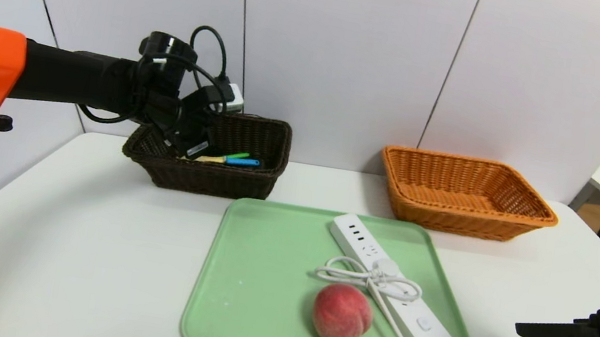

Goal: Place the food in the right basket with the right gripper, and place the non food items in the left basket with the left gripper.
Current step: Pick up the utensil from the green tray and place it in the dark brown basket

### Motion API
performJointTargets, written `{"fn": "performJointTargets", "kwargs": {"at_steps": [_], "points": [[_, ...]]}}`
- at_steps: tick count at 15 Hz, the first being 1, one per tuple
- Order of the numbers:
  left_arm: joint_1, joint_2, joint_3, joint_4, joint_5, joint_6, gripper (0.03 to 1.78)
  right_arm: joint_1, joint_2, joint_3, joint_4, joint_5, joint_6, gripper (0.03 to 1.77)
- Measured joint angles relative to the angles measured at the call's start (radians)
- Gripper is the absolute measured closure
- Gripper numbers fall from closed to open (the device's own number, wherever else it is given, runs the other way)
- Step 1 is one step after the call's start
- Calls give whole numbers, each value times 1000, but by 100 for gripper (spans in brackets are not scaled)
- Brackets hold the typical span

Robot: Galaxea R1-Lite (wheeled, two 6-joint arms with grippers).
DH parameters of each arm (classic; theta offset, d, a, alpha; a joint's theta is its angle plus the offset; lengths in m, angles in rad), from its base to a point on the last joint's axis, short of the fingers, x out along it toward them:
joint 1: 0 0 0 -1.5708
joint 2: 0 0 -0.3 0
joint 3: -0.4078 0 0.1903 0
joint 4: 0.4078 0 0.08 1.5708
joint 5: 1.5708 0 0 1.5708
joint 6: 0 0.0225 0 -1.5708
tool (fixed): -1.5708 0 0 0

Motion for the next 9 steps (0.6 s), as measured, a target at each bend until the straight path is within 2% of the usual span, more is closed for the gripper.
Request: {"fn": "performJointTargets", "kwargs": {"at_steps": [2, 4, 7, 9], "points": [[-1, -19, -18, 12, 1, -36, 53, 0, 1, 0, -1, 2, 0, 10], [-5, -44, -47, 81, 2, -100, 44, 0, 0, 1, -14, 2, 0, 10], [-53, -100, -55, 193, 9, -287, 34, 1, 0, 2, -29, 3, 0, 10], [-114, -155, -22, 242, 39, -447, 28, 1, 0, 3, -29, 2, 1, 10]]}}
